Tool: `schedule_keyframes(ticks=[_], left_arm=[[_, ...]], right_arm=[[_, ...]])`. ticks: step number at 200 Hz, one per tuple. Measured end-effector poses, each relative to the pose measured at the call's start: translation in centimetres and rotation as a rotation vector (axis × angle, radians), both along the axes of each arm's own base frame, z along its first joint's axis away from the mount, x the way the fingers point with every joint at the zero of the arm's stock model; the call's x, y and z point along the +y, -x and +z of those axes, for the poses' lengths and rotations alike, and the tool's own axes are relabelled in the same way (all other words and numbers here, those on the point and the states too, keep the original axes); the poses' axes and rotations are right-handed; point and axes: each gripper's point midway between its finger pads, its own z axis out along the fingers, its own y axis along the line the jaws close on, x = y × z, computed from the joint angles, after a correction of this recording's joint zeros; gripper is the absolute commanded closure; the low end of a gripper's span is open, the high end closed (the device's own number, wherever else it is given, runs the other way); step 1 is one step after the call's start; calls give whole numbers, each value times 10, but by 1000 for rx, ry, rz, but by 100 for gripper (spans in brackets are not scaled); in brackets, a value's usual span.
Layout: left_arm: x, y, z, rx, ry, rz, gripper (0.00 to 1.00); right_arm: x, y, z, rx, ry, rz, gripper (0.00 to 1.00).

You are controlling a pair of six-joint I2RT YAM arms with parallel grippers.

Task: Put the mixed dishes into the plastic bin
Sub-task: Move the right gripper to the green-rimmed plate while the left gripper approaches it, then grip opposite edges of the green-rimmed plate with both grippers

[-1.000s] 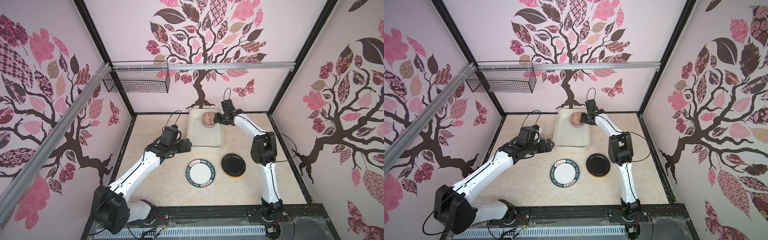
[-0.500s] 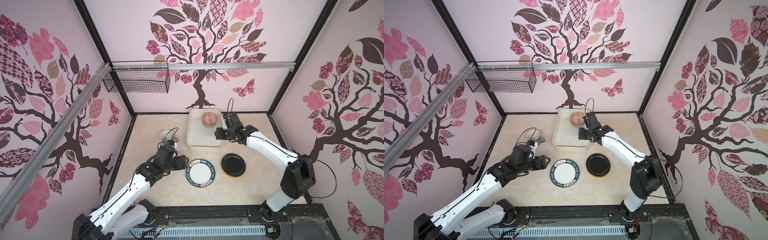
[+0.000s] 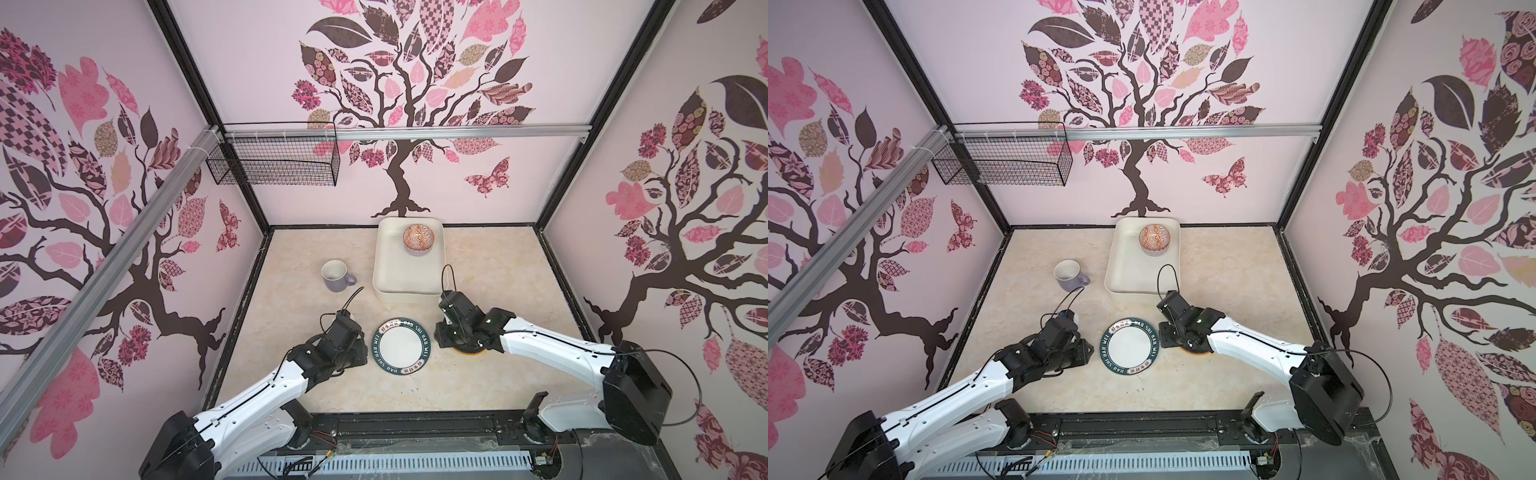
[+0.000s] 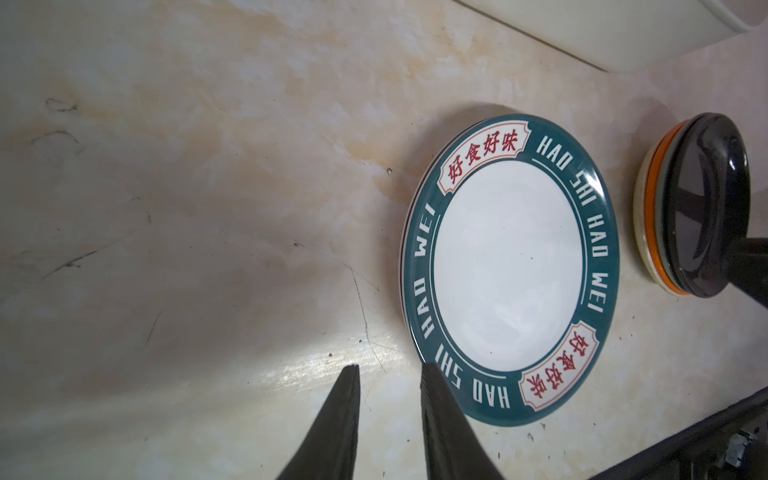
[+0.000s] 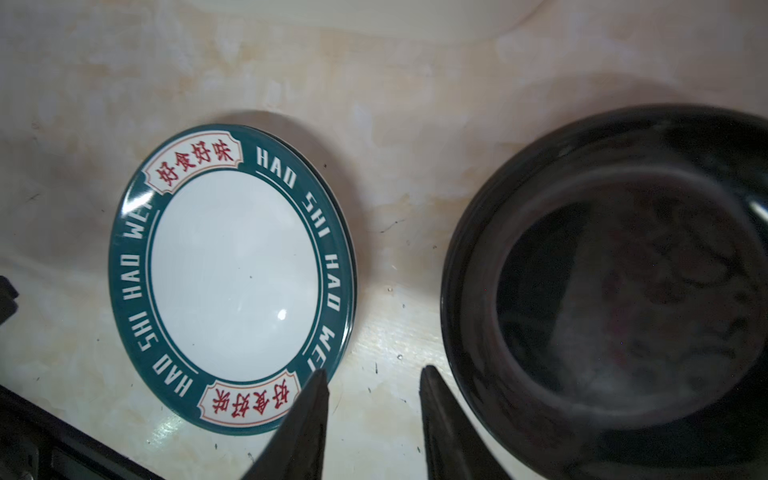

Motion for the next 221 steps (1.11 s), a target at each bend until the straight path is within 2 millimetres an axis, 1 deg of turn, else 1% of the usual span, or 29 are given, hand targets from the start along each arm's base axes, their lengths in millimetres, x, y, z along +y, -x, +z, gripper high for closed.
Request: schedule_keyframes(ticks=[20, 47, 73, 96, 122, 170, 186, 221], left_arm=[[-1, -2, -7, 15, -17, -1, 75], [-2, -2, -20, 44, -49, -7, 82], [-3, -4, -28, 62, -67, -11, 86], [-5, -5, -33, 69, -72, -12, 87], [-8, -9, -33, 74, -75, -14, 87], [-19, -21, -21, 39, -43, -18, 87], [-19, -21, -24, 46, -50, -19, 91], [-20, -20, -38, 80, -74, -25, 99]], right_arm=[[3, 2, -3, 10, -17, 0, 61], [10, -2, -3, 0, -43, 5, 62], [14, -4, -12, 15, -39, 10, 63], [16, -4, -22, 35, -29, 15, 64], [18, -5, -26, 40, -27, 19, 64], [19, -7, -25, 31, -30, 24, 62], [20, -7, -25, 27, -31, 28, 61], [21, -8, -25, 25, -34, 34, 61]])
